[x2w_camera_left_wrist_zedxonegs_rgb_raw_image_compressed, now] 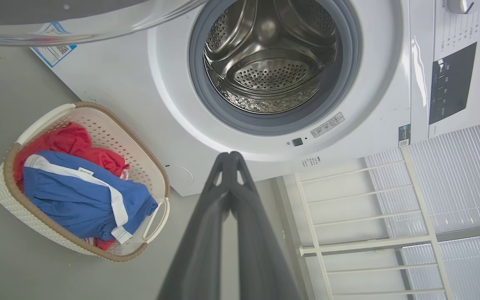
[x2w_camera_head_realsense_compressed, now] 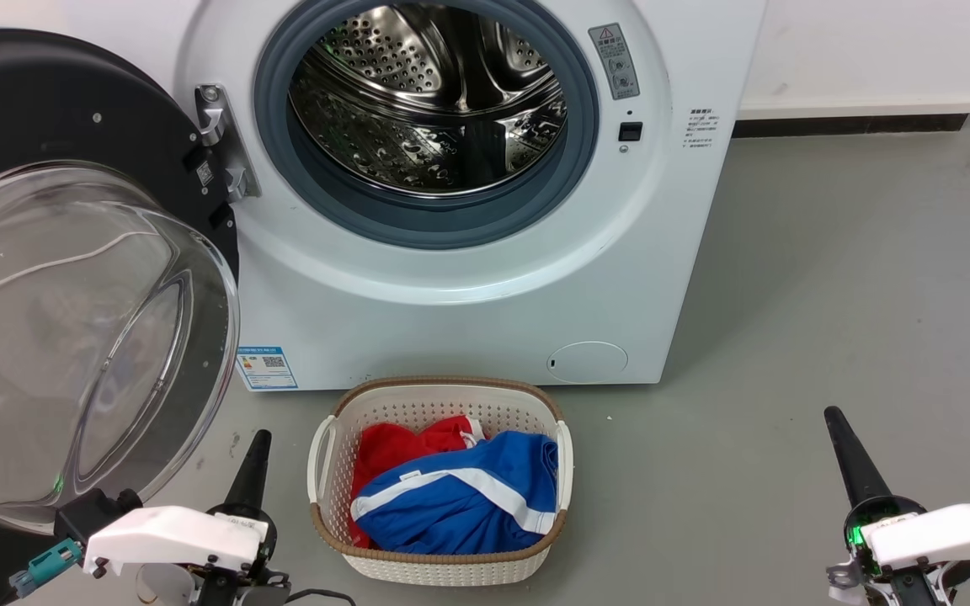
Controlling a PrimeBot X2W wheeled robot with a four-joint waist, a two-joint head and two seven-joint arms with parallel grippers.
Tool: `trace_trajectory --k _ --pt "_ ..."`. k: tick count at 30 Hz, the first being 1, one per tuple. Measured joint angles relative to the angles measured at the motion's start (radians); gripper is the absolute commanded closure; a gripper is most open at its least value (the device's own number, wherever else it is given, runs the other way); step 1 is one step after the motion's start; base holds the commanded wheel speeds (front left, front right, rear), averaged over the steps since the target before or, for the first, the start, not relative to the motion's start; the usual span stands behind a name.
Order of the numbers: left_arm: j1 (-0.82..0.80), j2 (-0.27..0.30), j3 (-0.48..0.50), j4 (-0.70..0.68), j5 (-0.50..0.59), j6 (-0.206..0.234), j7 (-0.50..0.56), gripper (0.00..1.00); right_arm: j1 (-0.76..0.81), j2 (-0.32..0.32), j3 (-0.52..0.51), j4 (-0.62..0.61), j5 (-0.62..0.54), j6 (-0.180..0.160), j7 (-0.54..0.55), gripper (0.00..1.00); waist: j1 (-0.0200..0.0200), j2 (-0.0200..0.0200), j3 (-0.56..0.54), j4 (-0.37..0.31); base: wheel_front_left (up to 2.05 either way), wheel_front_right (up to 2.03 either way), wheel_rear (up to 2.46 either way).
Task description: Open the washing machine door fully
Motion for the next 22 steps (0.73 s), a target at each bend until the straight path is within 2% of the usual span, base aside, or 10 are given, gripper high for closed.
trace_trajectory --k 22 --pt "-0.019 -0.045 0.073 0.017 -0.150 -0.056 0.038 1.00 -0.038 0.000 -0.008 0.035 0.204 0.000 0.005 1.00 0.0000 0.0000 0.009 0.012 0.00 0.00 0.00"
